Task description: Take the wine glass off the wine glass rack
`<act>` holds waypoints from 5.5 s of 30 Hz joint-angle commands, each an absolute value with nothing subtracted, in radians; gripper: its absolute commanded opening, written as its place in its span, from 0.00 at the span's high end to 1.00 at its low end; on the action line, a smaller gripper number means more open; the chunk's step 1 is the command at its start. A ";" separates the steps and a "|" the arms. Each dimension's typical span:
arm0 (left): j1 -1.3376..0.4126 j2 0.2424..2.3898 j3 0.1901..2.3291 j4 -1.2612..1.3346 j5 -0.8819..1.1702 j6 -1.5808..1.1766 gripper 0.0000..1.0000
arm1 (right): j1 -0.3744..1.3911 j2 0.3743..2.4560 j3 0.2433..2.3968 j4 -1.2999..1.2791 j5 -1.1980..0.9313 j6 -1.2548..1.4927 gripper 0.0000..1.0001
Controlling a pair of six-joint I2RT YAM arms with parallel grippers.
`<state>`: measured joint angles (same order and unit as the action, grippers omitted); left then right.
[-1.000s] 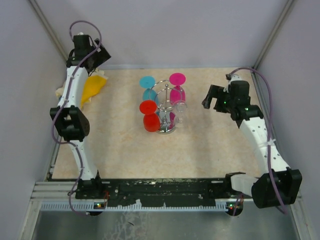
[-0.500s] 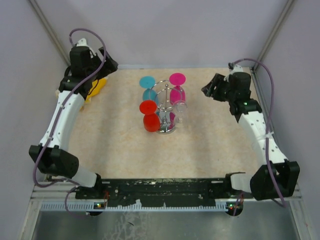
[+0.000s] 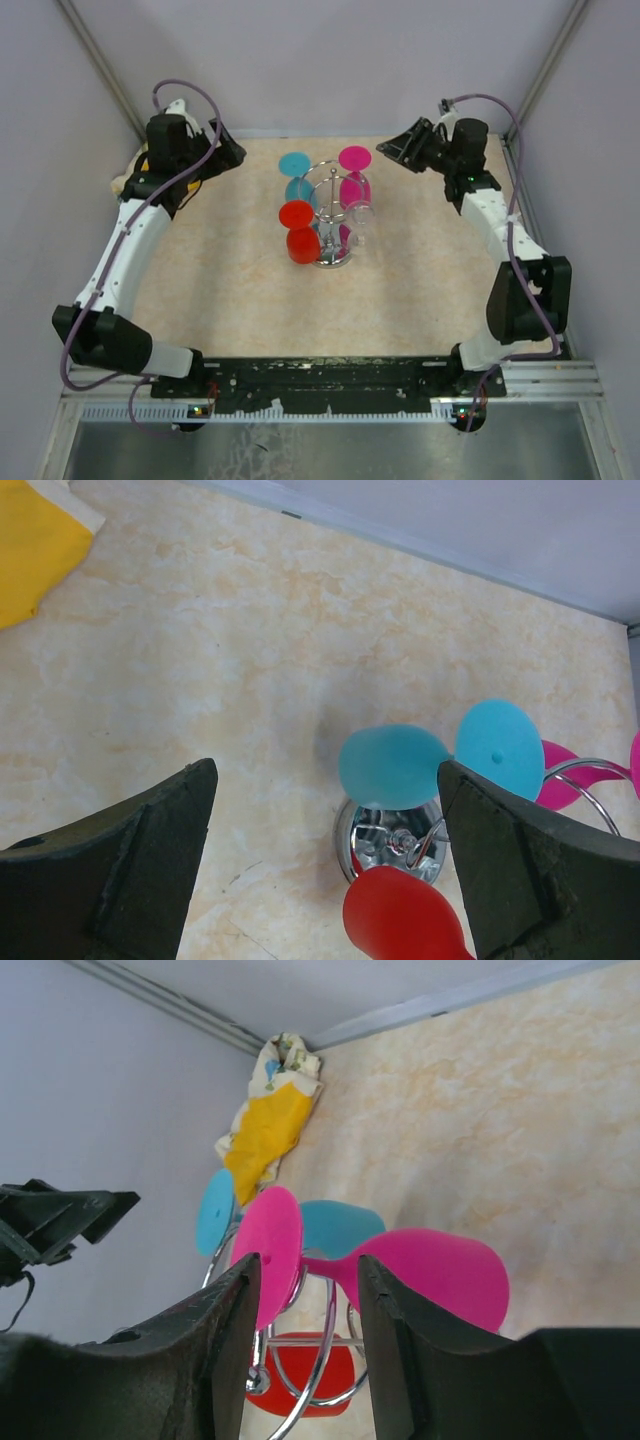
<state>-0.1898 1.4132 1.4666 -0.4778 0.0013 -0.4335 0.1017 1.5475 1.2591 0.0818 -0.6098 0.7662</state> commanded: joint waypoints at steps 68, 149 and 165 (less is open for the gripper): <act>-0.195 1.239 1.359 -0.425 0.152 -0.464 0.02 | 0.187 1.113 0.808 0.061 -0.858 0.855 0.66; -0.195 1.184 1.373 -0.462 0.152 -0.463 0.00 | 0.083 0.884 0.805 -0.133 -0.943 0.864 1.00; -0.194 1.131 1.373 -0.495 0.149 -0.440 0.00 | 0.075 0.880 1.134 -0.721 -0.382 0.351 1.00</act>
